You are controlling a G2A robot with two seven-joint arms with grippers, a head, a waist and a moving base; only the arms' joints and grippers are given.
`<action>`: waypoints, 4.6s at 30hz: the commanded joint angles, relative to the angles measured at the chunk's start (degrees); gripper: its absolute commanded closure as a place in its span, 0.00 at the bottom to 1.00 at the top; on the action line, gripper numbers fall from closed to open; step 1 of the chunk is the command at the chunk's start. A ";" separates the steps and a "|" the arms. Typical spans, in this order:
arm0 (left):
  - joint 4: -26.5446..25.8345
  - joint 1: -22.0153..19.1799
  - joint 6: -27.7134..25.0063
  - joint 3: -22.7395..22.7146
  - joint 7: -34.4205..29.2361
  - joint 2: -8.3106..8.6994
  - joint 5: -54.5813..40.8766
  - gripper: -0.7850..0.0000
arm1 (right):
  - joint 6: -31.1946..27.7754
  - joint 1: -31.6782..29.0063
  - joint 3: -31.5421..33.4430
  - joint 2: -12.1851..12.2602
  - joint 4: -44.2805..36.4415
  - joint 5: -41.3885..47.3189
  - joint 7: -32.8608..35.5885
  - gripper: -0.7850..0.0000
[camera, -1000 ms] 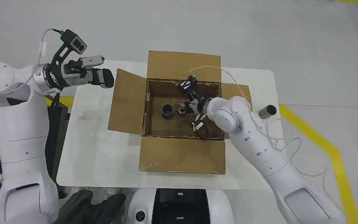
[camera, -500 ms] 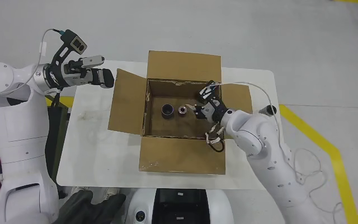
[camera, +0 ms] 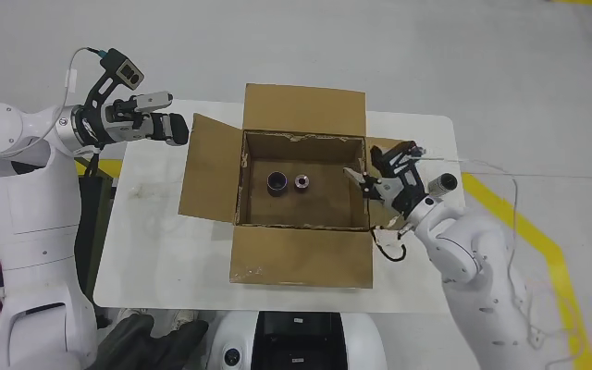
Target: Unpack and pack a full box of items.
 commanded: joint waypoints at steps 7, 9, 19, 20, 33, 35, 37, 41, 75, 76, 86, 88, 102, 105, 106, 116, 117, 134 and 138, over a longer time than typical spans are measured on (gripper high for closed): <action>0.00 0.00 0.00 0.00 0.00 0.00 0.00 0.00 | 1.19 -6.92 7.66 0.94 -4.34 -0.64 -2.03 0.33; 0.00 0.00 0.00 0.00 0.00 0.00 0.00 0.00 | 2.18 -8.30 9.27 1.09 -4.85 -0.72 -1.93 0.30; 0.00 0.00 0.00 0.00 0.00 0.00 0.00 0.00 | 4.89 -9.57 12.75 1.37 -1.33 2.38 -2.06 0.20; 0.00 0.00 0.00 0.00 0.00 0.00 0.00 0.00 | 5.31 -9.69 13.05 1.40 -0.88 2.62 -1.94 0.18; 0.00 0.00 0.00 0.00 0.00 0.00 0.00 0.00 | 4.92 -9.69 13.17 1.41 -0.58 4.92 -2.51 0.09; 0.00 0.00 0.00 0.00 0.00 0.00 0.00 0.00 | 4.92 -9.69 13.17 1.41 -0.58 4.92 -2.51 0.09; 0.00 0.00 0.00 0.00 0.00 0.00 0.00 0.00 | 4.92 -9.69 13.17 1.41 -0.58 4.92 -2.51 0.09; 0.00 0.00 0.00 0.00 0.00 0.00 0.00 0.00 | 4.92 -9.69 13.17 1.41 -0.58 4.92 -2.51 0.09; 0.00 0.00 0.00 0.00 0.00 0.00 0.00 0.00 | 8.72 7.77 17.66 3.44 26.67 6.47 14.64 0.00; 0.00 0.00 0.00 0.00 0.00 0.00 0.00 0.00 | 8.62 8.45 17.39 3.47 27.63 6.56 14.85 0.00; 0.00 0.00 0.00 0.00 0.00 0.00 0.00 0.00 | 9.75 11.81 14.73 3.74 33.67 4.86 16.68 0.00; 0.00 0.00 0.00 0.00 0.00 0.00 0.00 0.00 | 9.77 12.27 14.46 3.78 34.67 4.99 16.67 0.00; 0.00 0.00 0.00 0.00 0.00 0.00 0.00 0.00 | 9.89 15.88 11.18 3.90 40.64 5.31 17.11 0.21; 0.00 0.00 0.00 0.00 0.00 0.00 0.00 0.00 | 9.94 15.91 10.90 4.00 40.87 5.11 17.33 0.34; 0.00 0.00 0.00 0.00 0.00 0.00 0.00 0.00 | 9.91 15.86 10.77 4.04 40.79 5.03 17.47 0.36; 0.00 0.00 0.00 0.00 0.00 0.00 0.00 0.00 | 10.45 15.05 10.90 4.44 39.58 5.14 16.96 0.72; 0.00 0.00 0.00 0.00 0.00 0.00 0.00 0.00 | 10.50 15.02 10.92 4.48 39.52 5.17 16.95 0.74; 0.00 0.00 0.00 0.00 0.00 0.00 0.00 0.00 | 10.47 9.65 14.60 5.51 31.51 6.50 12.74 1.00; 0.00 0.00 0.00 0.00 0.00 0.00 0.00 0.00 | 11.00 5.90 16.47 5.81 25.40 6.48 11.72 1.00</action>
